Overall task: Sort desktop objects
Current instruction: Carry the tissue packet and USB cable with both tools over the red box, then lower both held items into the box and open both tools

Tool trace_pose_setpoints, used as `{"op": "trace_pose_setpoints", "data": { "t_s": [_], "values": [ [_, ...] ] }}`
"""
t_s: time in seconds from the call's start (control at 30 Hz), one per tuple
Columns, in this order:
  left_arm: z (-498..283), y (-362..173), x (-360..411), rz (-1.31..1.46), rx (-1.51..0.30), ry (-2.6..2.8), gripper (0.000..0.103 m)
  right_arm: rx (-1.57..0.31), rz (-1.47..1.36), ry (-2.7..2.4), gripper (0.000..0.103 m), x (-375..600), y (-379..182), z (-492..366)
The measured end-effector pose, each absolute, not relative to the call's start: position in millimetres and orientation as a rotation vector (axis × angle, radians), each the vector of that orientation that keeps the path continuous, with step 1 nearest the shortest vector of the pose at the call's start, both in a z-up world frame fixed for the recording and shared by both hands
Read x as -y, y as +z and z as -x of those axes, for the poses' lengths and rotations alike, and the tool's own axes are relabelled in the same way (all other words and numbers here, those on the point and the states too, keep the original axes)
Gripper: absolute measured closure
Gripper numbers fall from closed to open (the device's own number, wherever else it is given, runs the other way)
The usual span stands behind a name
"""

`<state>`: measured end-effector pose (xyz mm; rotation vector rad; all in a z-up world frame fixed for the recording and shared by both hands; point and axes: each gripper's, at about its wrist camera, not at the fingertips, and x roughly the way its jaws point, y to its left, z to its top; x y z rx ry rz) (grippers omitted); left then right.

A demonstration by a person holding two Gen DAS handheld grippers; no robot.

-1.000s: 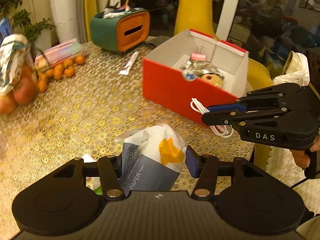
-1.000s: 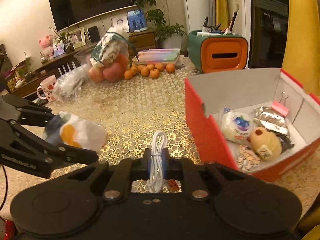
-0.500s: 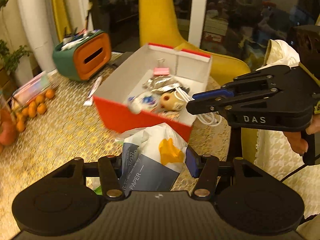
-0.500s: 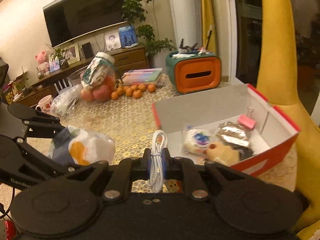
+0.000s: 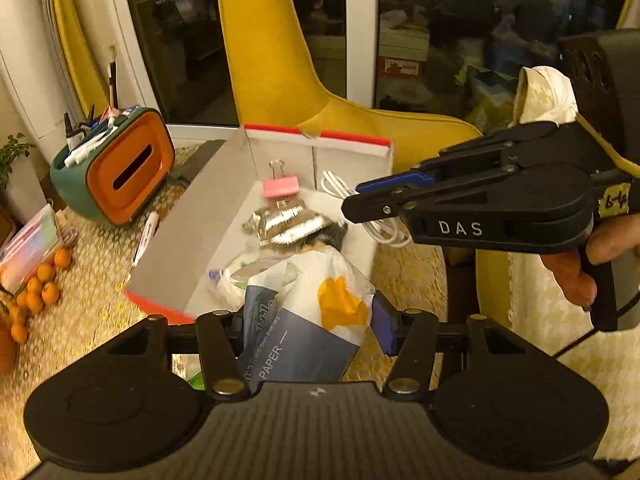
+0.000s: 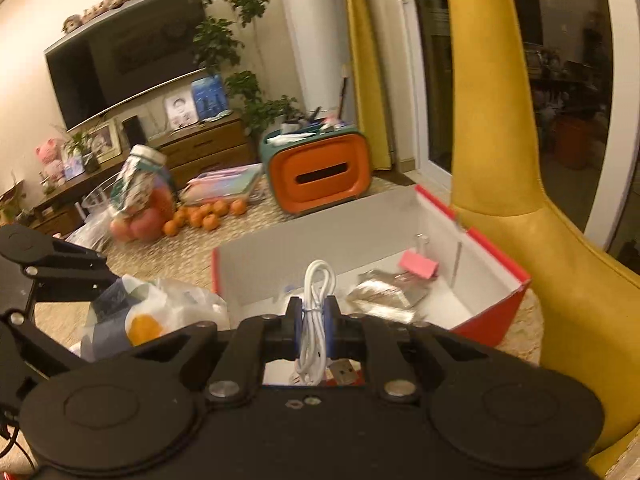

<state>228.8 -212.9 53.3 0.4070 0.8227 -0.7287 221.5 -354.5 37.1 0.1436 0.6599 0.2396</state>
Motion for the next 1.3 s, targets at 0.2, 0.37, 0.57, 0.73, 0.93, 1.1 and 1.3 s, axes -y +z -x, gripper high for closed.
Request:
{"op": "trace_pose_setpoints", "data": {
  "t_s": [0.2, 0.37, 0.57, 0.73, 0.93, 1.1, 1.3],
  "values": [
    [-263, 47, 232, -0.371, -0.82, -0.705, 0.049, -0.668, -0.153, 0.191, 0.093, 375, 26, -248],
    [-292, 33, 243, -0.351, -0.832, -0.675, 0.048, -0.683, -0.148, 0.157, 0.093, 387, 15, -269],
    [-322, 14, 252, -0.319, -0.868, -0.631, 0.048, -0.714, -0.14, 0.123, 0.093, 396, -3, -289],
    [-340, -1, 259, -0.299, -0.887, -0.612, 0.048, -0.755, -0.134, 0.098, 0.093, 400, -22, -303],
    [-354, -21, 267, -0.308, -0.913, -0.59, 0.048, -0.772, -0.096, 0.082, 0.093, 396, -36, -311],
    [-359, -34, 269, -0.313, -0.93, -0.581, 0.047, -0.776, -0.053, 0.08, 0.093, 392, -36, -310],
    [-363, -43, 268, -0.31, -0.948, -0.57, 0.045, -0.779, -0.003, 0.111, 0.093, 384, -36, -309]
  ]
}}
